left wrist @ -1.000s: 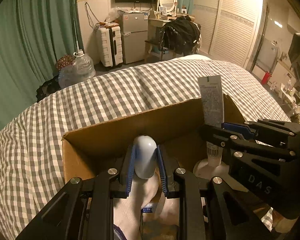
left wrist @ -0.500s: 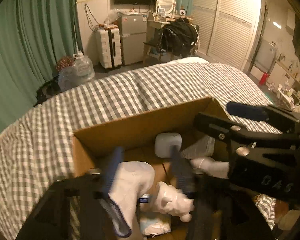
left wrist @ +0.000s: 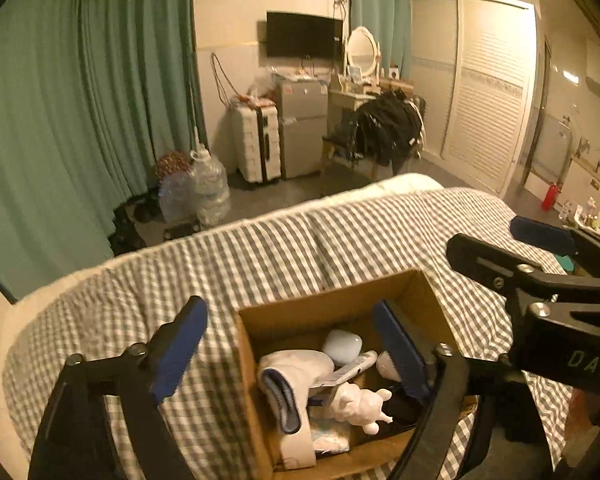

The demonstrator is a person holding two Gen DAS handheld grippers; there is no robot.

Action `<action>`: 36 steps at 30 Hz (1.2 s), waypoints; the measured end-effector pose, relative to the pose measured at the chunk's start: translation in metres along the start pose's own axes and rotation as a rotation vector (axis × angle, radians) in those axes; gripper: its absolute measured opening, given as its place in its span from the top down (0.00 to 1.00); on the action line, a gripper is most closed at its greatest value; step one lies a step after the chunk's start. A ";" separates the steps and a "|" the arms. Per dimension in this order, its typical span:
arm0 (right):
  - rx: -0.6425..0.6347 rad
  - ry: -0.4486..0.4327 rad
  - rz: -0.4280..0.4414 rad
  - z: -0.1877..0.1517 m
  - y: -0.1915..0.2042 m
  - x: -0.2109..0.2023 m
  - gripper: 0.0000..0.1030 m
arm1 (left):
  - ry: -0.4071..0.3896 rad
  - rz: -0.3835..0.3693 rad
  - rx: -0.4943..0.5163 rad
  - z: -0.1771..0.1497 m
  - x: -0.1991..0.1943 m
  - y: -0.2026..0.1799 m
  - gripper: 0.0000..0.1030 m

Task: Organize objects

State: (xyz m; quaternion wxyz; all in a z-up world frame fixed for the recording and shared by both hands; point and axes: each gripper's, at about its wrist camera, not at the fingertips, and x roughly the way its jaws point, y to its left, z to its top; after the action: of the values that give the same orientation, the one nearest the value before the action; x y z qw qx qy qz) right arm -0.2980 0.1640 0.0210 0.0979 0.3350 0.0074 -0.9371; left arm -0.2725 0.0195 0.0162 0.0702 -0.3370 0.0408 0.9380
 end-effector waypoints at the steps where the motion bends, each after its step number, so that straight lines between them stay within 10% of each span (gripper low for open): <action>1: -0.001 -0.013 -0.003 0.002 0.003 -0.009 0.17 | -0.015 0.004 0.000 0.003 -0.010 0.001 0.11; 23: -0.012 -0.274 -0.061 0.015 0.014 -0.211 0.01 | -0.230 0.036 -0.050 0.016 -0.200 0.004 0.00; 36: -0.031 -0.361 -0.080 -0.035 -0.008 -0.239 0.00 | -0.310 0.103 -0.084 -0.027 -0.200 -0.001 0.00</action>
State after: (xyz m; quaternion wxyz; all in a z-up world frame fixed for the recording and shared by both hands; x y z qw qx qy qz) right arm -0.0969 0.2169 0.1443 0.0652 0.1592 0.0175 -0.9849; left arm -0.1029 -0.0036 0.1235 0.0134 -0.1883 0.0074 0.9820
